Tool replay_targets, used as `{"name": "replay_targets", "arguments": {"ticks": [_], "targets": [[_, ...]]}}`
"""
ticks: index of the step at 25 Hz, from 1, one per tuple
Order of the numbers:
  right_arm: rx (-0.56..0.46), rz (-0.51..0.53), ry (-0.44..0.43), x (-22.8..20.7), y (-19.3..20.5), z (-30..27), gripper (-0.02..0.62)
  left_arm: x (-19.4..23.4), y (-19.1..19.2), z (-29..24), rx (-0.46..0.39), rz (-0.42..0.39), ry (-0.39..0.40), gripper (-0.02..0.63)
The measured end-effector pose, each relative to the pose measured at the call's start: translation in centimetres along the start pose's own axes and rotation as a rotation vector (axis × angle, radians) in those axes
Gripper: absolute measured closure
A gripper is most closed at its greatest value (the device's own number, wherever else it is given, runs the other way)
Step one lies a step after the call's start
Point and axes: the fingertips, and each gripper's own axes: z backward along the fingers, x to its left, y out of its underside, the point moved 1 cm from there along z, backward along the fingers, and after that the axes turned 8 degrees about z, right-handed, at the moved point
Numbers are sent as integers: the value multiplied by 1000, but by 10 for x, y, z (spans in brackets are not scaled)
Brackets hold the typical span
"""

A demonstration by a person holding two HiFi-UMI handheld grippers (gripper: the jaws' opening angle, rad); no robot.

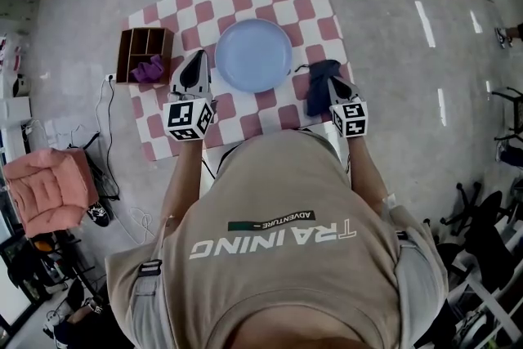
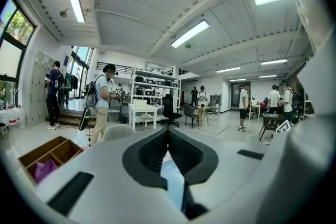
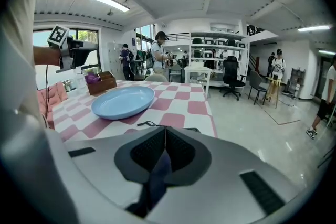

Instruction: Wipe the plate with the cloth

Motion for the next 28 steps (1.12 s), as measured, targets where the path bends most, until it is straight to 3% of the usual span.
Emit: {"name": "replay_targets", "arguments": {"ticks": [7,8,9,15,19,25,28], "targets": [[26,-1,29,-3,1,-6,553,-3,4,-3,10,-1,31,591],[35,-15,30,-2,3,-8,387,-3,4,-3,10,0,34,591],[46,-26,34,-2,4,-9,311,-2,3,-3,8,2,36,591],[85,-32,53,1,11,-11,308,5,-6,0,-13,-11,33,591],[165,-32,82,0,26,-16,299,11,-8,1,-19,-2,24,591],[240,-148,102,5,48,-24,313,9,-3,4,-8,5,24,591],[240,-142,83,7,48,-24,331,9,0,7,-5,7,19,591]]}}
